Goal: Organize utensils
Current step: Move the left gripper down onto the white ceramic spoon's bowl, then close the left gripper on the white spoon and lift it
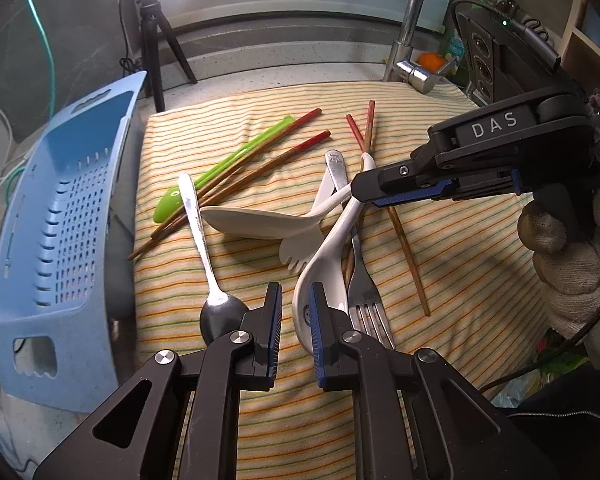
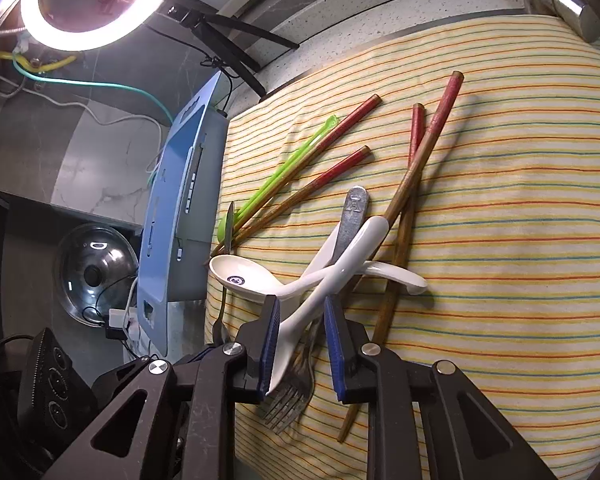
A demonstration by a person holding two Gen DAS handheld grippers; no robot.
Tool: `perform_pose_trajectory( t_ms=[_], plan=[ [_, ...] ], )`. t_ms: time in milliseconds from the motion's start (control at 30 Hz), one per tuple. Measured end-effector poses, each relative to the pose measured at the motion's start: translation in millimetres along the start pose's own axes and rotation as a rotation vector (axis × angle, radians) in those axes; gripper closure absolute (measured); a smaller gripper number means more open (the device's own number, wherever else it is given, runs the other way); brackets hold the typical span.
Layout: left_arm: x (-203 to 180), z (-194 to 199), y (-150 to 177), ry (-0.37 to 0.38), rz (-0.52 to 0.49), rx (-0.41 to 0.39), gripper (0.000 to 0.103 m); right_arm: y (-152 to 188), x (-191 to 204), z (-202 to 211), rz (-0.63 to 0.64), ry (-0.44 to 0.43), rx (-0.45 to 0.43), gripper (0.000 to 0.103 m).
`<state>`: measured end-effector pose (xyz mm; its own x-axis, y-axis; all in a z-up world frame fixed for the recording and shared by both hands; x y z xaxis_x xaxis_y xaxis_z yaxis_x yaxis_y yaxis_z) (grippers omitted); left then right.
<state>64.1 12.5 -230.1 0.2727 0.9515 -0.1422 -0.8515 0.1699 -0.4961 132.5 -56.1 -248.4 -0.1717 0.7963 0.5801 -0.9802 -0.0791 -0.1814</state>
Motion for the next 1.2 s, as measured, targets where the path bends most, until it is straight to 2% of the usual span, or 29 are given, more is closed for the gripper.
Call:
perform_pose_trajectory(
  t_ms=[767, 900, 967, 1000, 1033, 1200],
  plan=[
    [18.8, -15.9, 0.8, -0.002, 0.014, 0.031, 0.091, -7.2, 5.1, -25.5, -0.01, 0.003, 0.031, 0.084],
    [18.0, -8.1, -0.2, 0.016, 0.022, 0.016, 0.088, -5.2, 5.3, -28.5, -0.017, -0.001, 0.041, 0.09],
    [15.3, -2.4, 1.2, 0.03, 0.015, 0.007, 0.075, -5.1, 6.4, -29.0, -0.014, 0.001, 0.039, 0.09],
    [13.8, -1.1, 3.1, 0.033, 0.004, 0.012, 0.059, -5.5, 7.1, -29.1, -0.01, -0.002, 0.034, 0.091],
    [11.1, -1.0, 4.8, 0.037, -0.008, 0.014, 0.049, -5.6, 7.3, -29.2, -0.008, -0.001, 0.032, 0.091],
    [5.5, -9.3, 12.5, 0.021, -0.059, 0.04, 0.048, -5.7, 8.4, -31.1, 0.0, 0.004, 0.036, 0.091]
  ],
)
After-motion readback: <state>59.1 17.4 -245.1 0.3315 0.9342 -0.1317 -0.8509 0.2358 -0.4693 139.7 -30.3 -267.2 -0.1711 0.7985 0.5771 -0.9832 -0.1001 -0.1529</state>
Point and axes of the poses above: each gripper's, at about its wrist camera, not at the fingertips, and z roughly against the way its jaws point, x to its left, y to its underside, the point moved 10 cm from there along -z, roughly the way its jaws point, and after that the axes turned 6 degrees about y, right-handed, at the moved point
